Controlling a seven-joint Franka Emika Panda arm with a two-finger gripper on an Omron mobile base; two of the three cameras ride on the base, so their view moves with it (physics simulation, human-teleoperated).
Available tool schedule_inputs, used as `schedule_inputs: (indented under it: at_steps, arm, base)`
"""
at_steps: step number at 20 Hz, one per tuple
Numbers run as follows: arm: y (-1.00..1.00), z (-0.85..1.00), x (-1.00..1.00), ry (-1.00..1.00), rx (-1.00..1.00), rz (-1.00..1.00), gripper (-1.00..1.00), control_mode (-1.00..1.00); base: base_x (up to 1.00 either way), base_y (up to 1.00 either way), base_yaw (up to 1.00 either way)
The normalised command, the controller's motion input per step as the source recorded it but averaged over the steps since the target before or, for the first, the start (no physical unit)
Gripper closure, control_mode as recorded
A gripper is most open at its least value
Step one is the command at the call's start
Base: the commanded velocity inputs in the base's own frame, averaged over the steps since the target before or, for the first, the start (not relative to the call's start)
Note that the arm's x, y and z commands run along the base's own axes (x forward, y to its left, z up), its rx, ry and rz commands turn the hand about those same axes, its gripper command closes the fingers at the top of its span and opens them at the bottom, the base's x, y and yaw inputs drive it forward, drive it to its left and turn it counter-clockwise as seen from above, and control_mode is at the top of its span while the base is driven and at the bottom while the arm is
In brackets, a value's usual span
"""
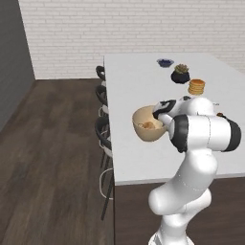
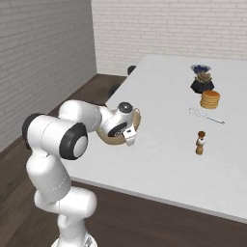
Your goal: Open the cabinet, pick up the bread from the cabinet and place it in the basket. Then move the basket to the dining counter.
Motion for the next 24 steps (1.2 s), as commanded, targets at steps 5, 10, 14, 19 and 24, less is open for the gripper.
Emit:
schedule_inputs:
  at_steps: [5,10,14,19,24]
  arm:
    - [0.00,-0.04,0.00,-0.02,0.00,0.00,1.00,-1.00]
    - [0.00,-0.16,0.00,-0.01,0.00,0.00,-1.00,-1.00]
    - [0.02,0.10,0.00,-0.01,0.00,0.00,-1.00,-1.00]
    - [0.00,0.51,-0.14,-0.01,0.00,0.00,-1.00,-1.00]
    - [-0.08,0.79,-0.87,-0.02,0.00,0.00,-1.00,-1.00]
  base:
    - [0.00,0.00,0.00]
    - [0.00,0.00,0.00]
    - [0.00,0.00,0.00]
    - [0.00,0.00,0.00]
    - [0.00,0.00,0.00]
